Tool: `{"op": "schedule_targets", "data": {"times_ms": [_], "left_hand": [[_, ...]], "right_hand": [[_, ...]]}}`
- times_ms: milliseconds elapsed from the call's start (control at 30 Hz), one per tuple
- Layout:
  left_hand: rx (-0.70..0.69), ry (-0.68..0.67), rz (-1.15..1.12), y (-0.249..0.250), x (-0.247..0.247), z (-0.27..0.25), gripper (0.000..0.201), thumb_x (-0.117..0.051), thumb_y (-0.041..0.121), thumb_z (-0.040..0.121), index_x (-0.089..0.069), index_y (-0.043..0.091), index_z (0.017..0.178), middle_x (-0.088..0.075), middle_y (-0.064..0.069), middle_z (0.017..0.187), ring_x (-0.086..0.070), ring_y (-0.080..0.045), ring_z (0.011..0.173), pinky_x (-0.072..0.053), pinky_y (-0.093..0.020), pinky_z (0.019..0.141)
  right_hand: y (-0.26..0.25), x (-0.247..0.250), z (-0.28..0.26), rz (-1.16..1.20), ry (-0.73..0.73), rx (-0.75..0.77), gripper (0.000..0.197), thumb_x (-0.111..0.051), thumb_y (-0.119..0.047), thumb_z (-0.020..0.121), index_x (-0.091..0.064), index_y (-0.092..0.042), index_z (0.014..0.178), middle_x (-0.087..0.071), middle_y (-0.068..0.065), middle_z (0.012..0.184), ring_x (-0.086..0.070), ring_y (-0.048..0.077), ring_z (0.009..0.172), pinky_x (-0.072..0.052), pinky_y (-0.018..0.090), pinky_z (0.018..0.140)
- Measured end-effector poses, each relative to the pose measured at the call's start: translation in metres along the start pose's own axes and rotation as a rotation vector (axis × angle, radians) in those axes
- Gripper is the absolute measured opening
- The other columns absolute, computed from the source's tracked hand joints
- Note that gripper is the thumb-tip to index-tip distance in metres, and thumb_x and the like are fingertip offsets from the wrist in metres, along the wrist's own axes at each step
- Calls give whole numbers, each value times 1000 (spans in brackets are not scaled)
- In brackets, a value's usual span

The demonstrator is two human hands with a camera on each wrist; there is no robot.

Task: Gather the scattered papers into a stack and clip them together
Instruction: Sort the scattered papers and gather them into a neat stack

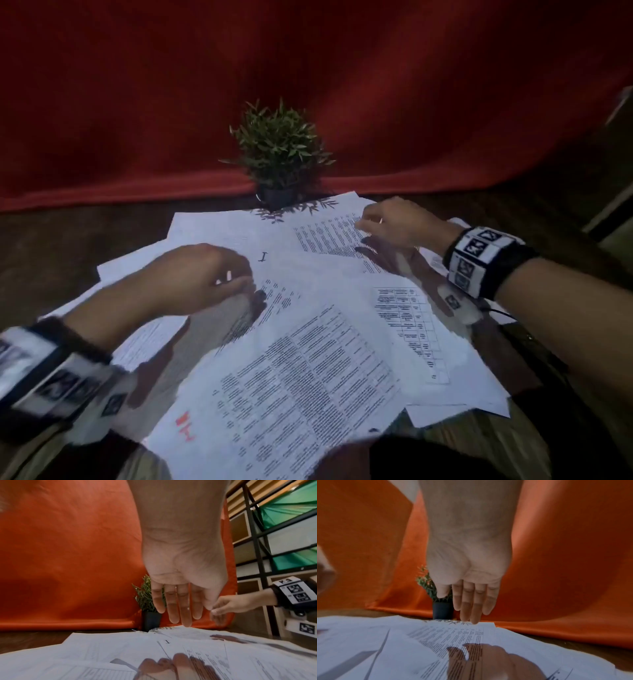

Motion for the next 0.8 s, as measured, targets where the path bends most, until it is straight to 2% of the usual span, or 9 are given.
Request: {"op": "schedule_targets", "data": {"times_ms": [33, 100, 200, 267, 400, 533, 633, 733, 800], "left_hand": [[6, -31, 7, 2, -10, 10, 33, -45, 60, 101, -72, 40, 104, -67, 25, 101, -64, 2, 89, -53, -28, 77], [47, -96, 54, 6, -28, 27, 24, -54, 50, 104, -70, 34, 113, -66, 16, 112, -64, -13, 103, -51, -32, 85], [79, -94, 113, 26, -44, 44, 46, -61, 50, 101, -58, 27, 141, -55, 2, 138, -60, -24, 122, -50, -35, 91], [97, -133, 143, 35, -57, 47, 64, -66, 55, 98, -47, 26, 152, -50, -1, 145, -57, -27, 127, -52, -43, 100], [181, -243, 117, 30, -77, 54, 64, -64, 71, 90, -54, 30, 137, -60, 3, 127, -59, -20, 107, -53, -46, 98], [250, -288, 48, 36, -80, 58, 48, -63, 71, 90, -63, 31, 115, -67, 5, 119, -63, -18, 107, -53, -41, 97], [291, -330, 30, 35, -77, 56, 55, -61, 71, 92, -62, 28, 126, -64, 3, 128, -61, -22, 115, -51, -41, 102], [313, -346, -4, 33, -72, 57, 61, -59, 73, 93, -59, 29, 136, -60, 3, 139, -57, -22, 122, -48, -42, 106], [313, -366, 13, 38, -64, 58, 62, -56, 69, 97, -59, 25, 141, -59, 1, 144, -57, -23, 126, -45, -39, 104]], "right_hand": [[4, -8, 3, 36, 7, -13, 35, -55, -54, 100, -70, -22, 97, -74, 1, 96, -64, 26, 91, -53, 39, 84], [7, -17, 6, 16, -14, -54, 33, -59, -52, 99, -71, -22, 99, -74, 2, 100, -67, 27, 95, -55, 41, 87], [0, -26, -1, -64, -74, -111, 32, -58, -48, 99, -71, -19, 101, -72, 6, 105, -66, 29, 97, -54, 38, 83], [-1, -26, -8, -43, -83, -157, 36, -58, -46, 101, -72, -13, 106, -72, 10, 110, -66, 30, 98, -53, 38, 83], [7, -27, -10, 22, -31, -320, 47, -57, -47, 97, -68, -8, 119, -69, 13, 125, -66, 34, 113, -53, 38, 92], [13, -52, -10, 55, -65, -400, 52, -66, -57, 88, -67, -11, 113, -72, 12, 119, -69, 33, 107, -55, 36, 86], [21, -56, -8, 108, -38, -484, 60, -75, -52, 84, -61, -9, 123, -69, 13, 124, -68, 34, 111, -53, 38, 84], [29, -58, -3, 170, -51, -486, 46, -73, -48, 87, -63, -8, 108, -70, 15, 122, -67, 35, 110, -53, 37, 85], [37, -59, -3, 166, -72, -512, 52, -70, -58, 87, -65, -9, 105, -70, 15, 121, -65, 36, 114, -53, 38, 90]]}}
Point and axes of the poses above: each hand's wrist, its own z-axis towards the middle knuckle, its own x-axis out of the back of the hand, y = z × x, the point moved 8 cm from there along z, towards the middle knuckle
